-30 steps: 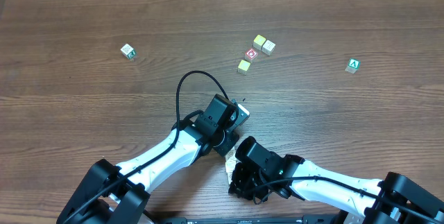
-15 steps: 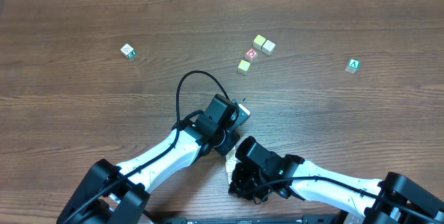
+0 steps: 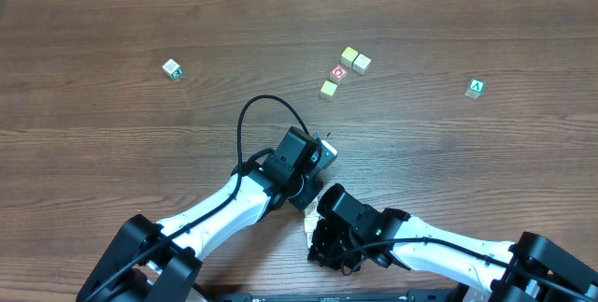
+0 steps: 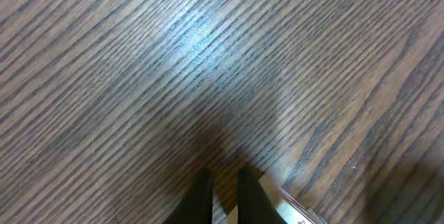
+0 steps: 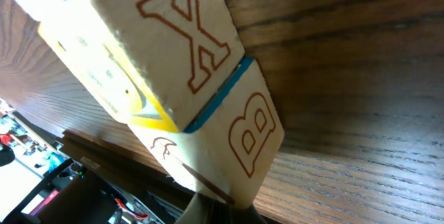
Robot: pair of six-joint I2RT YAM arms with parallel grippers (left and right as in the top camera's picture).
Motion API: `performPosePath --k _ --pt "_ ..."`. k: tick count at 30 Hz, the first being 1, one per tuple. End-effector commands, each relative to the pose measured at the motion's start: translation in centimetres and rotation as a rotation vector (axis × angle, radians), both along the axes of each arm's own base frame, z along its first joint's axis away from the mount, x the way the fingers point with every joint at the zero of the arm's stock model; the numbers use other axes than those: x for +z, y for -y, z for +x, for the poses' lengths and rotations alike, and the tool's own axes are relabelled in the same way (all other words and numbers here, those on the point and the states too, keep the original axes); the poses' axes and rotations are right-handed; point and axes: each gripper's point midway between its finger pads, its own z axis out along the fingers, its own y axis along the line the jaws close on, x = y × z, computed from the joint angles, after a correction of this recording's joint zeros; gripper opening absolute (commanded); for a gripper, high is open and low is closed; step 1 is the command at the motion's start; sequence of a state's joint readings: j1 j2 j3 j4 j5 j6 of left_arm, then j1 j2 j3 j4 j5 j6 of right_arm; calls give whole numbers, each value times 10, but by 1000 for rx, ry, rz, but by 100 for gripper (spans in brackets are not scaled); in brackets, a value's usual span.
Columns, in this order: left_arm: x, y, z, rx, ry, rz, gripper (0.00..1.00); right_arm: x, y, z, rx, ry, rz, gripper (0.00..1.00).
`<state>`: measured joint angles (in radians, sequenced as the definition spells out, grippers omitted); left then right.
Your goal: Flip 4 blocks
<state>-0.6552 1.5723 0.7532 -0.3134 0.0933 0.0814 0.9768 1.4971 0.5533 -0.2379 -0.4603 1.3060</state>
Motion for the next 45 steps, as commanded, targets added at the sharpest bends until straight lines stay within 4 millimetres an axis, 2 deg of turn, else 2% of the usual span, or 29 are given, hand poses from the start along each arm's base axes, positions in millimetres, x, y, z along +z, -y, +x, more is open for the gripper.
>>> performPosePath --k 1,10,45 --pt "-4 7 -10 -38 -26 -7 7 -3 2 8 -24 36 -22 4" --pt "-4 7 -10 -38 -25 -7 7 -5 0 3 -21 47 -39 4" --pt "-2 11 -7 -44 -16 -28 8 -4 -2 4 -22 55 -31 4"
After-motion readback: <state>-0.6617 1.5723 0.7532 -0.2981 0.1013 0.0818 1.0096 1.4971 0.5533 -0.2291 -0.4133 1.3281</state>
